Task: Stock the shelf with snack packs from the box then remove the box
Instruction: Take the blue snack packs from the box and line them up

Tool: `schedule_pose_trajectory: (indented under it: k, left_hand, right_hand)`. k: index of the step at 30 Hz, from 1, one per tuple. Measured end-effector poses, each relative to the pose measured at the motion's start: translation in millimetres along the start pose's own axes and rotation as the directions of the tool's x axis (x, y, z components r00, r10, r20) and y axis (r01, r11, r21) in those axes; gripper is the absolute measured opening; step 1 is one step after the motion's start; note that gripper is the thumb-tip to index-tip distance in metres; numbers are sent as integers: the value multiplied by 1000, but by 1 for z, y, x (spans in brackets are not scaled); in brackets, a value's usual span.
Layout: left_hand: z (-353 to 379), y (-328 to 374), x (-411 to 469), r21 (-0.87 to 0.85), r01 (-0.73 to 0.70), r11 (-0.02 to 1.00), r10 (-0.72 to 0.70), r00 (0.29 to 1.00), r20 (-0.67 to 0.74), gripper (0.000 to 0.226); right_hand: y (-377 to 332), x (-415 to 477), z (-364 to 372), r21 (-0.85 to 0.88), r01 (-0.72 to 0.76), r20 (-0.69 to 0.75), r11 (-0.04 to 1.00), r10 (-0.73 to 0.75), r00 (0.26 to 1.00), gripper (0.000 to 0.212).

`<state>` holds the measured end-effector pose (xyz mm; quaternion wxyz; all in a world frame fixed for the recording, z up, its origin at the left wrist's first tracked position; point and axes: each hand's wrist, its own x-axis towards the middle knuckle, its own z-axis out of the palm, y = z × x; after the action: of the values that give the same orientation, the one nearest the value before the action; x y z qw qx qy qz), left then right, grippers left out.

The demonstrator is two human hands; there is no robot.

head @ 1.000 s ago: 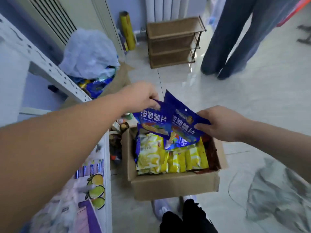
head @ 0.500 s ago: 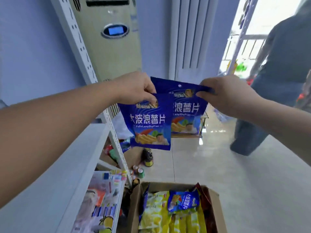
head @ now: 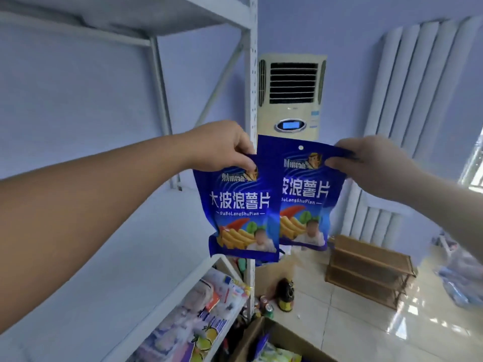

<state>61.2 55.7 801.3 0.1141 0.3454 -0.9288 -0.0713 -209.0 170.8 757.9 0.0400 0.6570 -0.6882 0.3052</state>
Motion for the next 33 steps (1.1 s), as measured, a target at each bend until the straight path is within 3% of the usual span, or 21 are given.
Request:
schedule_pose_trajectory:
  k: [8,12,18,25,33]
  left_hand:
    - [-47,26,-181,136,316,939,-314,949,-40,16]
    - [-71,20,-272,125,446,886,-438,895,-87,12]
    - [-99,-16,-411,95,629,772,-620,777,-106,13]
    - [-123,-70,-562,11,741,671,-718,653,-240,12]
    - [-119,-151,-654,-14,787,617,-771,602,-207,10]
  right_hand:
    - [-96,-44,13,223,237,117,946,-267,957,11]
    - [-161,-59,31,323,311,91,894,-356,930,15]
    - [-263,-94,75,399,352,177,847,-448,876,12]
    - [-403,-126,137,503,354,231,788,-517,824,15]
    - [-505,-156,220,603,311,278,735,-559,782,16]
